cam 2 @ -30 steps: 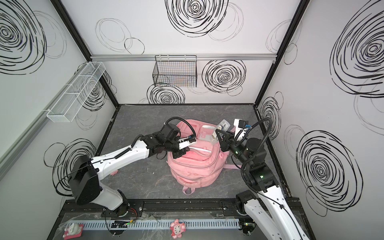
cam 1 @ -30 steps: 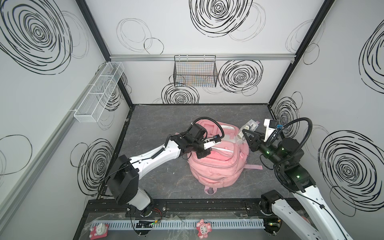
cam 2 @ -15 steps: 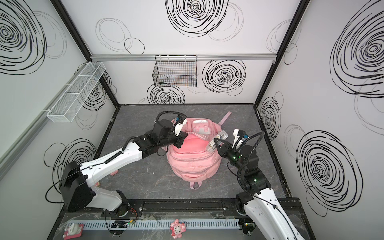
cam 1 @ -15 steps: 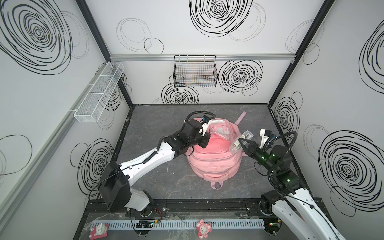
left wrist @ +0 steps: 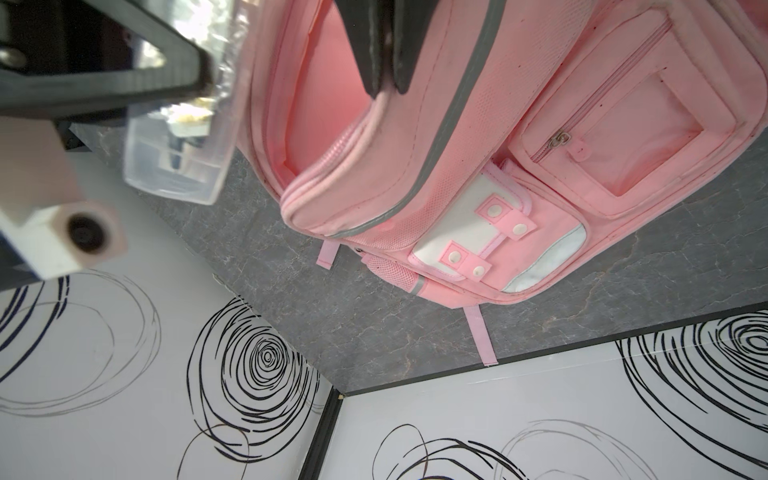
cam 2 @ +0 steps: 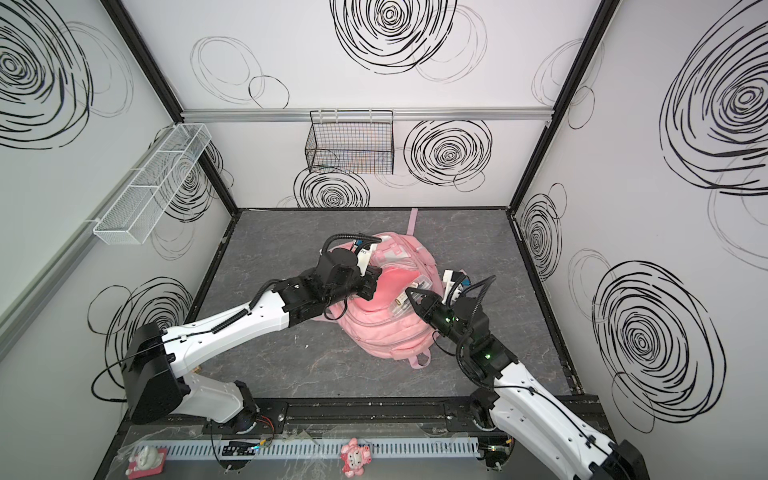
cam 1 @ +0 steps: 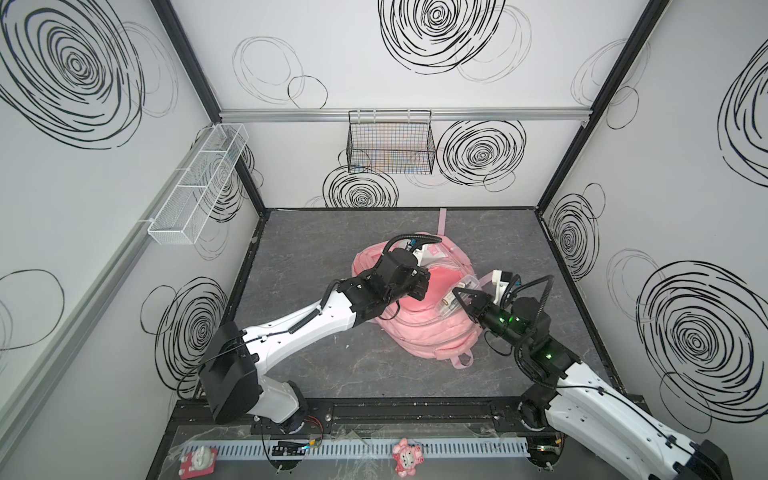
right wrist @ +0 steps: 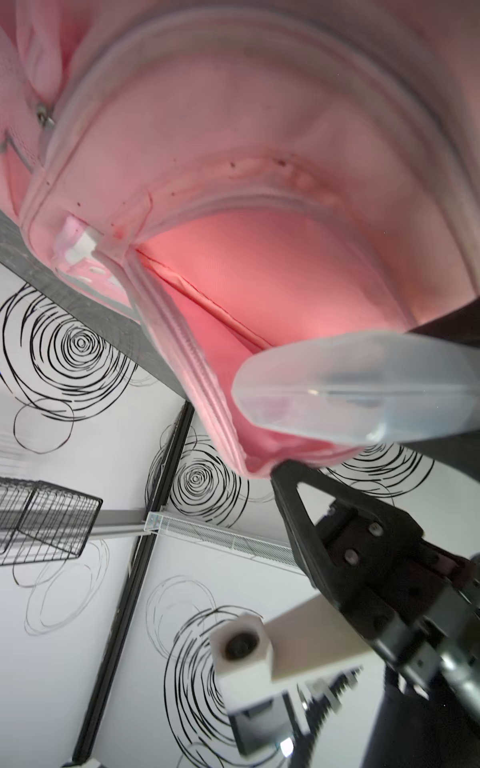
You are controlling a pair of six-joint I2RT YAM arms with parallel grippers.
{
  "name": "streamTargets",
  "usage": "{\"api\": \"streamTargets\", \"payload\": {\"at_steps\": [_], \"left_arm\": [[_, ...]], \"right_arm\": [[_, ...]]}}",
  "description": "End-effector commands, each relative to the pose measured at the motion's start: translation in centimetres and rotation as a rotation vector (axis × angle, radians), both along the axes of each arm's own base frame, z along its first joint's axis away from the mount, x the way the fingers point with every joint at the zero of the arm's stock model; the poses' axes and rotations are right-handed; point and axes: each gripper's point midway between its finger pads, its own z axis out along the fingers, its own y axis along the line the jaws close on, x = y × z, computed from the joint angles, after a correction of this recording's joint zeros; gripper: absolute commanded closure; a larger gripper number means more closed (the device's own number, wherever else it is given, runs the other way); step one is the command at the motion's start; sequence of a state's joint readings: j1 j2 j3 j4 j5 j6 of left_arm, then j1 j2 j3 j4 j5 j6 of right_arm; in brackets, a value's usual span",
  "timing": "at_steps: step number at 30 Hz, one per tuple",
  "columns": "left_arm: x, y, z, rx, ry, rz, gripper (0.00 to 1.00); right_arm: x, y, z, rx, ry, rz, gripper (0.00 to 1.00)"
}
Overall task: Pack the student bag
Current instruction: 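Lower the case into the open compartment with right while left holds it open, then release the case and move the right gripper to the zipper pull while left draws back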
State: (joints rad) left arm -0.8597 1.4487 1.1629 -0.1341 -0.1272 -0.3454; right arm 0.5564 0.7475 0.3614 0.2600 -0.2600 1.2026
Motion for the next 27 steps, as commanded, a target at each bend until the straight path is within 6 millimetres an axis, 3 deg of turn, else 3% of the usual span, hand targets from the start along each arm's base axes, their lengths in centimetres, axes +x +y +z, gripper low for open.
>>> {"api": "streamTargets", "payload": {"at_steps": [1, 5, 7, 12, 13, 14, 15, 21, 24, 27], "left_arm": [[1.1, -2.3, 8.7, -0.244, -0.160, -0.023, 1.00], [0.9, -3.1, 8.7, -0.254, -0.153, -0.065, 1.00], [0.9, -3.4, 8.6, -0.258, -0.147, -0.077, 1.00], [0.9, -3.8, 8.6, -0.274, -0.134, -0.110, 1.00], [1.0, -3.7, 8.7, -0.277, -0.133, -0.109, 0.98], [1.1, -3.3, 8.8, -0.280, -0.131, -0.105, 0.82], [1.2, -2.9, 8.9, -0.284, -0.131, -0.098, 0.72], [1.7, 2.5, 9.9, -0.306, -0.144, -0.015, 0.59], [1.8, 7.2, 7.6, -0.262, -0.102, 0.107, 0.58], [1.2, 11.3, 3.0, -0.239, 0.002, 0.210, 0.54]], "right_arm": [[2.0, 0.6, 2.4, 0.053, -0.071, -0.038, 0.92], [3.5, 1.6, 1.4, 0.042, -0.044, -0.027, 0.76], [4.0, 1.7, 0.9, 0.038, -0.030, -0.028, 0.53], [4.5, -0.5, 0.2, -0.073, -0.014, -0.064, 0.27], [4.4, -1.2, 0.4, -0.106, -0.022, -0.073, 0.26], [4.2, -1.8, 0.4, -0.141, -0.021, -0.081, 0.24], [4.0, -2.5, 0.3, -0.165, -0.016, -0.086, 0.23], [1.1, -4.2, -1.3, -0.258, 0.022, -0.037, 0.24], [-0.3, -3.4, -1.2, -0.259, 0.021, 0.024, 0.32], [-1.5, -2.0, 0.4, -0.333, -0.036, 0.059, 0.38]]}}
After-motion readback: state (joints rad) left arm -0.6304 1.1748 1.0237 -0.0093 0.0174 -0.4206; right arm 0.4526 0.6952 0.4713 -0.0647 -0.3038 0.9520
